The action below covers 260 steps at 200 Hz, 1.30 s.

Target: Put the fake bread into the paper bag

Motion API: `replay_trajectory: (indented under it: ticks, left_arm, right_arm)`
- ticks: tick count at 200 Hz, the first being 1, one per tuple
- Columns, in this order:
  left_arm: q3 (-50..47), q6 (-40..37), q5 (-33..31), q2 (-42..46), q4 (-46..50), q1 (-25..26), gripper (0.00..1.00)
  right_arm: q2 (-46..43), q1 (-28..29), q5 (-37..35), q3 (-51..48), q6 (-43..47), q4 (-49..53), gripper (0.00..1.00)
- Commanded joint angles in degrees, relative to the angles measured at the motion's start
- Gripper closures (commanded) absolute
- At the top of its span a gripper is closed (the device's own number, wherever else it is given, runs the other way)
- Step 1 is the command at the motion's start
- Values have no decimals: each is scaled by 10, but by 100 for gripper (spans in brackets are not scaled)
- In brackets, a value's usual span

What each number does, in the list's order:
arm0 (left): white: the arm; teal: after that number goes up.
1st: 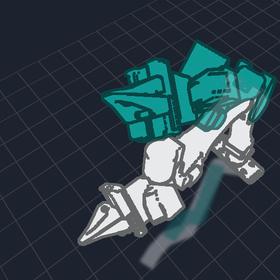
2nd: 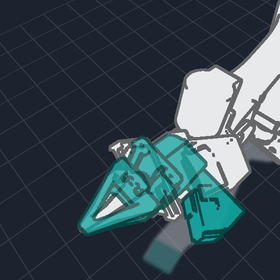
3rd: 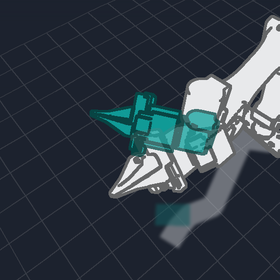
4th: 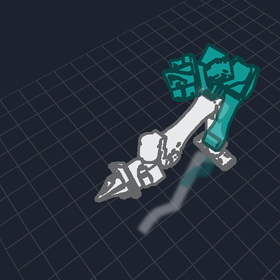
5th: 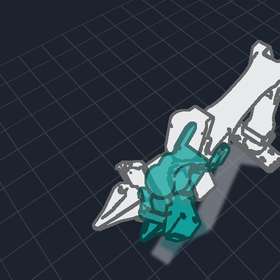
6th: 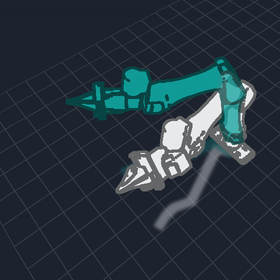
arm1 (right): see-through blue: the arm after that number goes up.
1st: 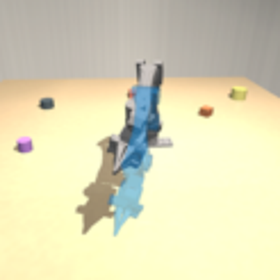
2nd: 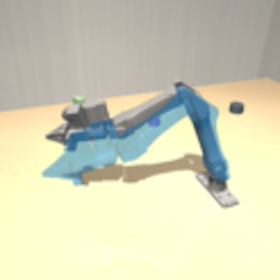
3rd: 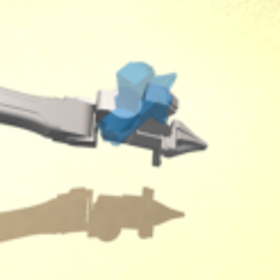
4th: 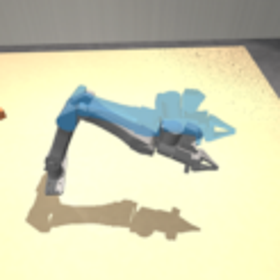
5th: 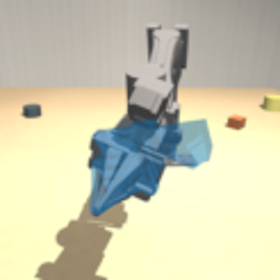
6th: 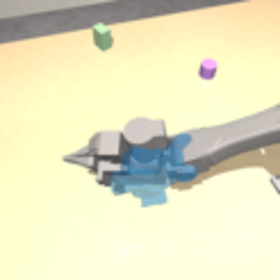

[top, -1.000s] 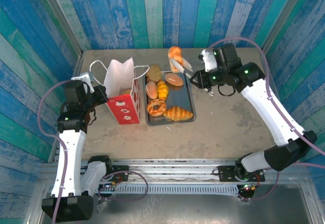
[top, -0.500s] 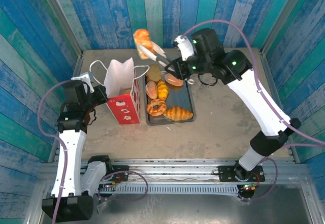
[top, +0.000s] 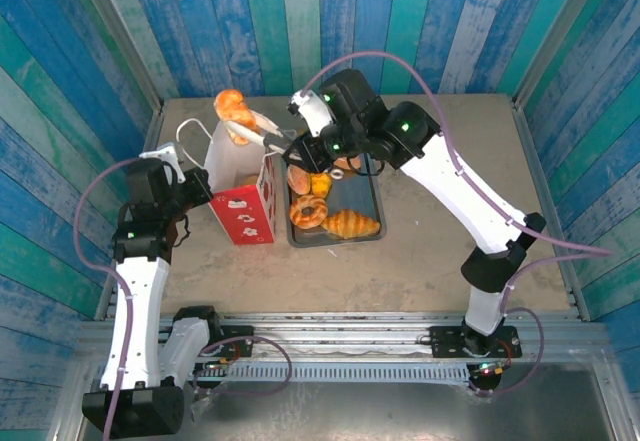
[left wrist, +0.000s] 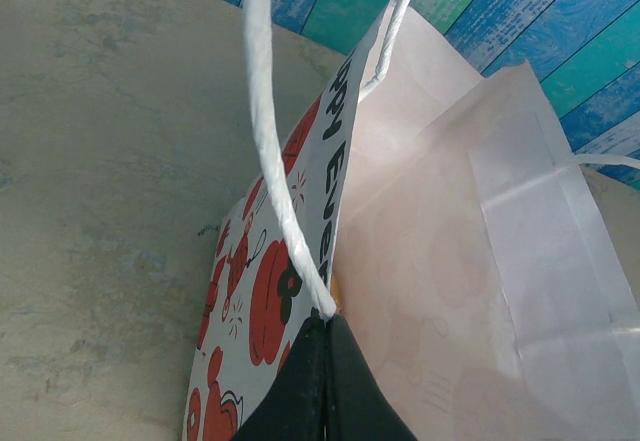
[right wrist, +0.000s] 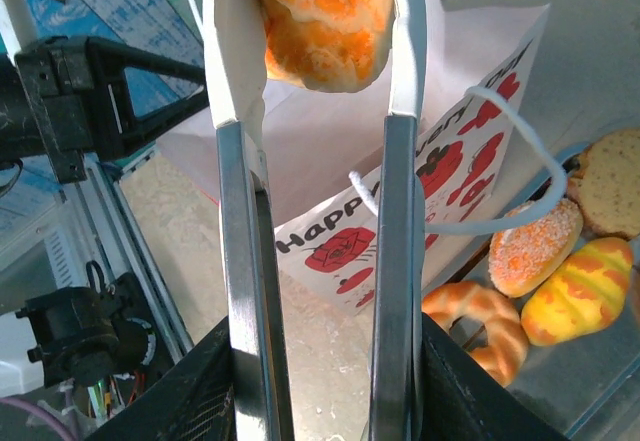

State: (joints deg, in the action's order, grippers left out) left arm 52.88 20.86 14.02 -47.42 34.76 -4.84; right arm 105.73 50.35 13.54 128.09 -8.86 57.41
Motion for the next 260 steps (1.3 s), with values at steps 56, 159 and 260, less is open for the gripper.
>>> replay_trajectory:
  ticks: [56, 159, 260]
  left_arm:
    - [14, 5, 7, 14, -14, -2, 100]
    - [14, 3, 3, 10, -14, -2, 100]
    - [14, 4, 5, 9, -15, -2, 100]
  right_arm:
    - [36, 28, -16, 17, 30, 41, 58]
    - [29, 29, -57, -4, 47, 88, 57]
    - [39, 29, -63, 13, 45, 88, 45]
